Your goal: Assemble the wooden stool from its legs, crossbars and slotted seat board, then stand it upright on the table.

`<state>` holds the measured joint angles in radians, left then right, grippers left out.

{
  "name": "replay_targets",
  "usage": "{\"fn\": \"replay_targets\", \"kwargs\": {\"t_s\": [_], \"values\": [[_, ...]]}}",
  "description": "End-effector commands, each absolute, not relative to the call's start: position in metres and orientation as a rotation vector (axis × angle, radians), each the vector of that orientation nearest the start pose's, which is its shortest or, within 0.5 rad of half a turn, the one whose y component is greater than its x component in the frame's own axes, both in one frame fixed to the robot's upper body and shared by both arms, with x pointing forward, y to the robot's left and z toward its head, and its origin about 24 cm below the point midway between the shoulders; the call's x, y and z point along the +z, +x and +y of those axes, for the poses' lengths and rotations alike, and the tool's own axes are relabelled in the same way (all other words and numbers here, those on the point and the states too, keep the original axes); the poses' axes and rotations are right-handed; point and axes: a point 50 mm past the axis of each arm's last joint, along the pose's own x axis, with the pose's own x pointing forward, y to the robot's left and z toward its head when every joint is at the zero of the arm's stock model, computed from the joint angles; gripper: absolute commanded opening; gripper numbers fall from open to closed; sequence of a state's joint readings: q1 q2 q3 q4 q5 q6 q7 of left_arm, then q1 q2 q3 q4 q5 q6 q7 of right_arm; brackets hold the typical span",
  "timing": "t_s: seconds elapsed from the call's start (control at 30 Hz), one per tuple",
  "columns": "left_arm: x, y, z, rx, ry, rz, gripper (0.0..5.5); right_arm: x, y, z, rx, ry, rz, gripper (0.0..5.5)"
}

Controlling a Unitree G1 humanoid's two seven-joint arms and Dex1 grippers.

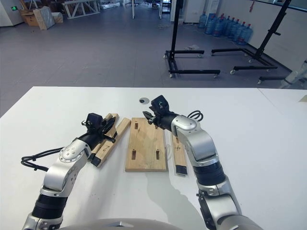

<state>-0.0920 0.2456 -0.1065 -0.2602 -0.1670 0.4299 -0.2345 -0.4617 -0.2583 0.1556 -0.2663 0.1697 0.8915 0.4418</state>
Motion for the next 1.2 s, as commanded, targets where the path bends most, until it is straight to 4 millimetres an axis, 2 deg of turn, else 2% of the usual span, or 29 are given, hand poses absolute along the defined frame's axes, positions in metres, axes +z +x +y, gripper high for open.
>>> {"fn": "replay_targets", "kwargs": {"t_s": [0.03,0.3,0.6,0.67,0.83,0.9,1.07,1.2], "values": [[0.044,0.251,0.150,-0.368,0.049,0.341,0.38,0.134,0.295,-0.102,0.679,-0.168,0.259,1.70],[0.045,0.250,0.150,-0.364,0.032,0.327,0.38,0.134,0.293,-0.102,0.679,-0.166,0.263,1.70],[0.073,0.260,0.152,-0.326,0.008,0.193,2.24,0.134,0.294,-0.102,0.677,-0.167,0.260,1.70],[0.090,0.261,0.152,-0.337,0.034,0.143,2.24,0.134,0.294,-0.103,0.675,-0.168,0.260,1.70],[0.193,0.274,0.145,-0.370,0.111,-0.114,2.24,0.133,0.292,-0.103,0.671,-0.164,0.255,1.70],[0.220,0.280,0.137,-0.384,0.101,-0.161,2.24,0.133,0.293,-0.102,0.671,-0.163,0.252,1.70],[0.244,0.294,0.121,-0.424,0.122,-0.173,2.24,0.135,0.295,-0.103,0.657,-0.156,0.246,1.70],[0.242,0.296,0.111,-0.446,0.120,-0.156,2.24,0.135,0.294,-0.104,0.651,-0.152,0.249,1.70]]}}
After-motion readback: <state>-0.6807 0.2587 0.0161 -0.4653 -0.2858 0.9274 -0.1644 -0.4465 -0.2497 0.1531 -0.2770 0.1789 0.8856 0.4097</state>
